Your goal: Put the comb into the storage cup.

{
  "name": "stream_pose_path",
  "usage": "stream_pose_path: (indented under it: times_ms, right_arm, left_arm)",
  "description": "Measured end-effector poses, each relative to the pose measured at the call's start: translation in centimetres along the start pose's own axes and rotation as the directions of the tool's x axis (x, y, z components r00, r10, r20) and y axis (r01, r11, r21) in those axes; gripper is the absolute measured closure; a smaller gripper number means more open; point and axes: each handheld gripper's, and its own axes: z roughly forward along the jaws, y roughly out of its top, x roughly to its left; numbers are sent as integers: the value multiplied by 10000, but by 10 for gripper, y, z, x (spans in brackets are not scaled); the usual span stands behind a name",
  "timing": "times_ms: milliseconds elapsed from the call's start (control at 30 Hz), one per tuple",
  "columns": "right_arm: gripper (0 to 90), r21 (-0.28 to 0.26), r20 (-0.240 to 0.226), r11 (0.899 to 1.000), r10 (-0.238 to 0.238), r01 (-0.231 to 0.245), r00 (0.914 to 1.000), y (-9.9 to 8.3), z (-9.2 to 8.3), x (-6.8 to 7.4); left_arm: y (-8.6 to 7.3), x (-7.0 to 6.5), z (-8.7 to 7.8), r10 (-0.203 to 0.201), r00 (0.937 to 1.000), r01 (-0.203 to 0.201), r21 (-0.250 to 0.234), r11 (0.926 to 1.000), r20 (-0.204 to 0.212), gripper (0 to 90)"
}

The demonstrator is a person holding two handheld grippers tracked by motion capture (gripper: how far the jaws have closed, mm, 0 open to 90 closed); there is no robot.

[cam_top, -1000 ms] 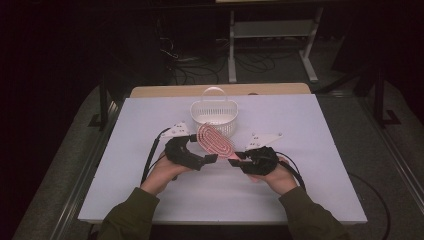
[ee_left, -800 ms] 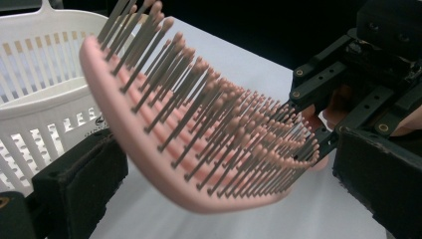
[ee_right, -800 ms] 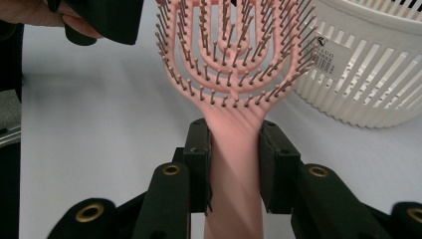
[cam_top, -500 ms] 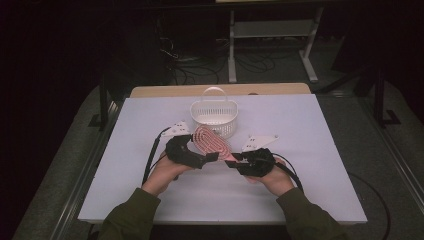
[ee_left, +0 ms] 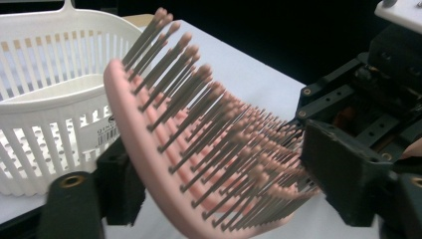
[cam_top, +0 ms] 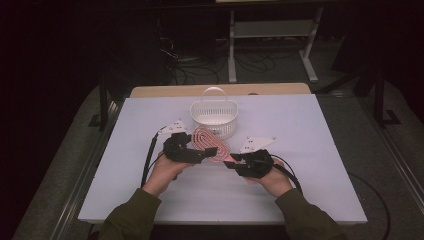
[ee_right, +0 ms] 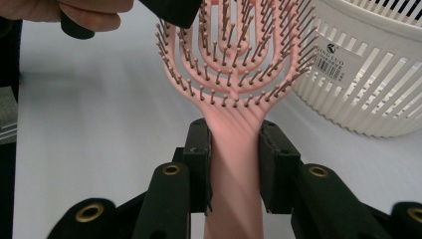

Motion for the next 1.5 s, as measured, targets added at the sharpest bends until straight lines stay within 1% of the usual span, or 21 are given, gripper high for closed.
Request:
stream_pose_path:
  times_ms: [33, 133, 167, 300, 400, 567, 933, 1233, 1500]
  right_arm:
    - [684, -4, -8, 10000, -3, 3, 10000, 0, 0, 0]
    - [684, -7, 36, 10000, -36, 36, 10000, 0, 0, 1]
    - [683, -14, 82, 10000, -38, 38, 10000, 0, 0, 0]
    - [683, -32, 112, 10000, -32, 33, 9999, -1, 1, 1]
    - [683, -28, 137, 10000, -62, 63, 9999, -1, 2, 1]
    - [682, -56, 171, 10000, -66, 67, 9998, -1, 2, 1]
    - [682, 12, 252, 9998, -194, 193, 9995, -1, 5, 4]
    - [683, 28, 269, 9997, -260, 259, 9993, -1, 8, 6]
    - [685, 65, 263, 9996, -286, 284, 9992, 0, 12, 7]
  left_arm:
    - [0, 0, -1, -8, 10000, 8, -72, 10000, 53, 292]
    - [0, 0, -1, -83, 9999, 83, -61, 9999, 122, 310]
    - [0, 1, -1, -132, 9998, 134, -64, 9999, 176, 350]
    - [0, 1, 0, -256, 9995, 256, -1, 9997, 159, 365]
    - [0, 1, 0, -405, 9990, 403, 105, 9991, 189, 399]
    - [0, 2, 0, -630, 9973, 629, 53, 9980, 365, 435]
    - [0, 1, 0, -686, 9954, 690, -34, 9976, 663, 506]
    - [1, 0, 0, -740, 9940, 754, -147, 9970, 803, 549]
    - [2, -1, -1, -707, 9931, 736, -276, 9969, 937, 585]
